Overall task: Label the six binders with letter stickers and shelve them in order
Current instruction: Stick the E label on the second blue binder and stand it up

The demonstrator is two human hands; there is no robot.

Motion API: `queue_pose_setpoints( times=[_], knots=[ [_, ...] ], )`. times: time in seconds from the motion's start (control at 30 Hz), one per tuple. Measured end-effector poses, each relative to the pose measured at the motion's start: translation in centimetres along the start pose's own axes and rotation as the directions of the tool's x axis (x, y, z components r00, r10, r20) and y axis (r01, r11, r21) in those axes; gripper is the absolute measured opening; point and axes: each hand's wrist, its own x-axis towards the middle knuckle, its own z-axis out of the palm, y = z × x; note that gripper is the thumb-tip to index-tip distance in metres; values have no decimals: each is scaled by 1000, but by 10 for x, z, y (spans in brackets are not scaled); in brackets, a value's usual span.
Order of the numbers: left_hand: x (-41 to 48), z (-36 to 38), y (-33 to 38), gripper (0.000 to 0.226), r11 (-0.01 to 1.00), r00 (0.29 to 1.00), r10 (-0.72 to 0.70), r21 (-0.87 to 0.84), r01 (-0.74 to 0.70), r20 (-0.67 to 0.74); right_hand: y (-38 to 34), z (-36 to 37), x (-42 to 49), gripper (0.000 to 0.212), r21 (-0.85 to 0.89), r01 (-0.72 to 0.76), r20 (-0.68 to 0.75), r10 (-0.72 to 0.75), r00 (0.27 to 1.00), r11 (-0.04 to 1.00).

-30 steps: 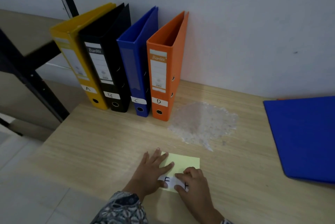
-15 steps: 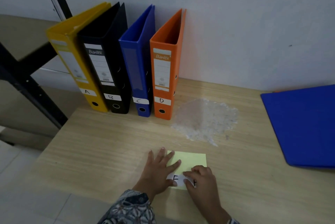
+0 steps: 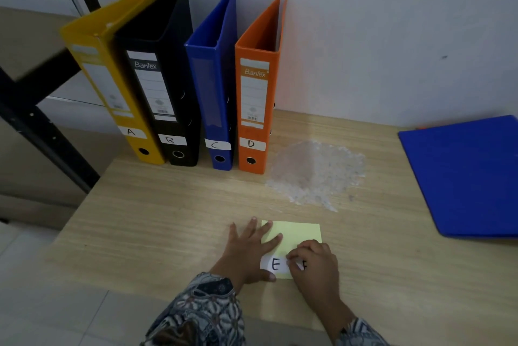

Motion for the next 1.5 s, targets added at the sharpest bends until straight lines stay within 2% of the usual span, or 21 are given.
queue_pose_setpoints(
  times=[0.13,0.3,0.47,0.6,0.7,0.93,1.0,1.1,1.2,1.33,1.5],
  knots=[
    [0,2,-2,93,1000,1000,3,-10,-4,-10,-5,-1,2,8,53,-99,22,98,995,994],
    [0,3,-4,96,999,1000,4,-36,-5,-17,-12,-15,14,9,-18,-214,282,210,936,977],
    [-1,1,-4,99,995,1000,-7,-101,6,-17,-16,-24,23,14,-23,-281,402,266,876,959],
    [-1,-2,-2,101,991,1000,-24,-130,23,-8,-15,-28,28,24,137,-411,461,309,832,901],
    [-3,-7,1,101,990,999,-43,-132,44,12,-12,-38,30,22,252,-466,502,298,812,848],
    [0,-32,15,99,991,991,-124,-41,126,42,-1,-52,35,18,412,-542,529,292,797,732],
    [4,-41,21,86,986,985,-165,-27,166,46,5,-57,38,19,437,-555,529,297,795,707],
    [12,-58,30,54,956,959,-273,-96,279,72,13,-64,43,20,469,-581,539,305,785,665],
    [28,-74,46,41,933,931,-359,-17,361,75,33,-80,50,20,491,-579,532,303,791,651],
    [49,-91,80,42,911,912,-409,-49,410,20,69,-116,59,18,527,-576,475,345,809,625],
    [86,-122,145,43,926,938,-347,-163,340,-14,135,-175,76,14,594,-507,308,405,861,625]
  ],
)
